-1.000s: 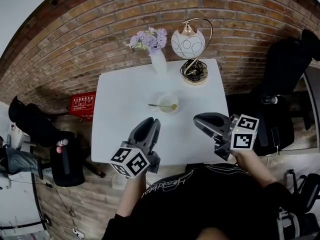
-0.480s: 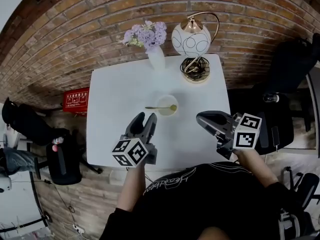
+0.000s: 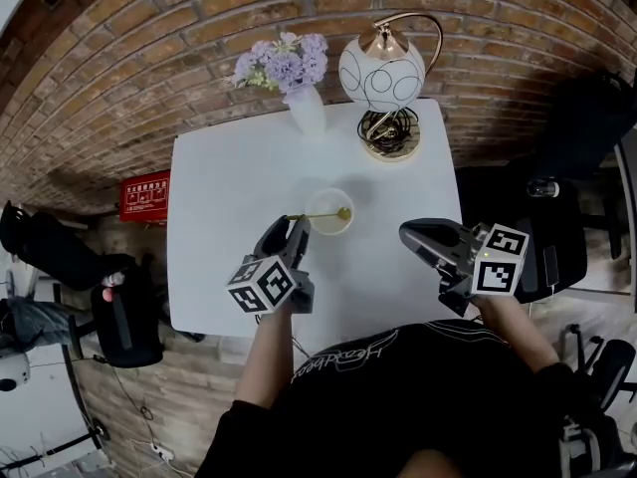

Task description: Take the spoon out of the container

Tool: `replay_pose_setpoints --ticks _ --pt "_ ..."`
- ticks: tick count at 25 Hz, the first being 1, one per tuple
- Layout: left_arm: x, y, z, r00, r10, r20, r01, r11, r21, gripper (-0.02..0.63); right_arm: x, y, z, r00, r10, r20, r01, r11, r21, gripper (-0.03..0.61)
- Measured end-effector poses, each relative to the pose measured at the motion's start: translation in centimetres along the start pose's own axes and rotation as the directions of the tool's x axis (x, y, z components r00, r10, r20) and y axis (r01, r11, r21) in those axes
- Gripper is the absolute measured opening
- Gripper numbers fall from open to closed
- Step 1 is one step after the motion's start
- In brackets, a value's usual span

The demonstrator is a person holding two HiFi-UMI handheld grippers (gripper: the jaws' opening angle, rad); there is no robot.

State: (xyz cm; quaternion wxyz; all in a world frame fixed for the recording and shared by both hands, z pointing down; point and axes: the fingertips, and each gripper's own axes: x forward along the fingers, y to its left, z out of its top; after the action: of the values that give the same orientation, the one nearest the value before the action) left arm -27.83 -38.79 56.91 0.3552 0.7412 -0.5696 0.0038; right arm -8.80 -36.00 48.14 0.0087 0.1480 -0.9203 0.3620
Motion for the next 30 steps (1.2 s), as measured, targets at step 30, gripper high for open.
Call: replay_pose_setpoints --ticks 30 --pt "1.5 -0.8 -0.7 1.000 -0.011 -0.012 0.011 0.999 0.032 0.008 -0.5 -1.9 -1.3 0.998 -0.057 -0.021 0.057 0.997 0.043 -0.003"
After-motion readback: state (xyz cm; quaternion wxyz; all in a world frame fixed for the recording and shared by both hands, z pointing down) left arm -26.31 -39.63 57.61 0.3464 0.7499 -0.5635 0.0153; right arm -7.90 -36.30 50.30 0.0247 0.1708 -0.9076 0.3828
